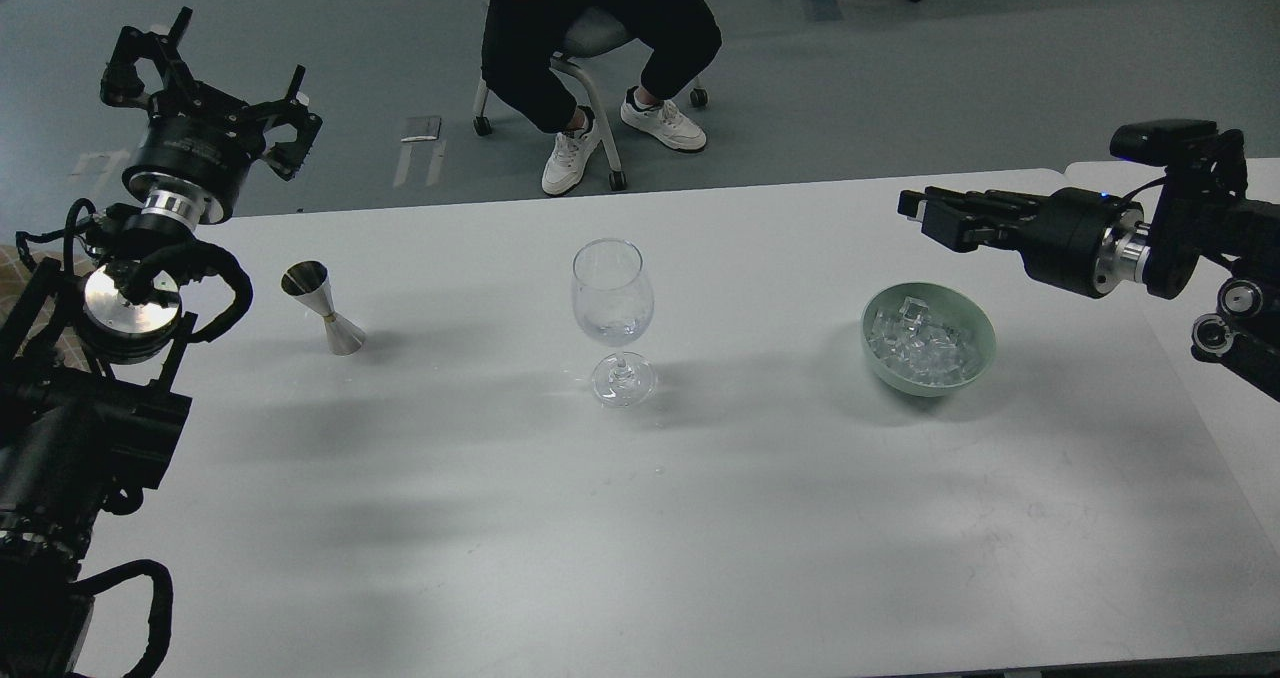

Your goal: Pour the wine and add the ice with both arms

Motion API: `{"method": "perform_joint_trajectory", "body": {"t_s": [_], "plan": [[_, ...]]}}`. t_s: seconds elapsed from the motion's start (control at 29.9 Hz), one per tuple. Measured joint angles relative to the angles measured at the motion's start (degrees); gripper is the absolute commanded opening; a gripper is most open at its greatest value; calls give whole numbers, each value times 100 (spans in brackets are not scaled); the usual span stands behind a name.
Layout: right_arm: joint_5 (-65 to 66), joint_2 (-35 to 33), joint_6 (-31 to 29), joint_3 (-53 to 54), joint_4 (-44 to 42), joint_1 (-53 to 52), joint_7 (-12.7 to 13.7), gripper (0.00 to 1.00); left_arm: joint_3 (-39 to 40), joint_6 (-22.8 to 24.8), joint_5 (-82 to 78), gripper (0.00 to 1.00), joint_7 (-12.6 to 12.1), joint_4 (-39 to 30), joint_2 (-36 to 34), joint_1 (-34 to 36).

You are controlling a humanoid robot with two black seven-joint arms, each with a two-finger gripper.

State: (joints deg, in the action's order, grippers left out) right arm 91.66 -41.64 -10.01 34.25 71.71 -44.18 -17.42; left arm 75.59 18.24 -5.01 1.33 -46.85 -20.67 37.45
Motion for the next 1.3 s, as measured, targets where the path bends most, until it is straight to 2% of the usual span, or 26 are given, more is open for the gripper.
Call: {"method": "perform_joint_trajectory", "body": {"t_s": [0.13,0.27,0.5,0.74,0.97,1.3], "plan": [[3,183,-1,127,421,-38,65,10,0,-3,0,98,2,0,-2,-1],[41,661,-2,138,580,-116,170,12,9,-5,0,98,8,0,-75,-1],[95,1877,-16,98,454,-246,513,12,109,-2,0,98,7,0,-208,-17],[229,2782,-48,-2,19,-628,647,13,184,21,0,98,-3,0,-304,-60],[251,2873,-54,-319,-48,-749,670,14,221,37,0,98,-19,0,-337,-62],[238,2562,-54,-325,92,-665,647,14,222,48,-9,98,13,0,-286,-79]]}}
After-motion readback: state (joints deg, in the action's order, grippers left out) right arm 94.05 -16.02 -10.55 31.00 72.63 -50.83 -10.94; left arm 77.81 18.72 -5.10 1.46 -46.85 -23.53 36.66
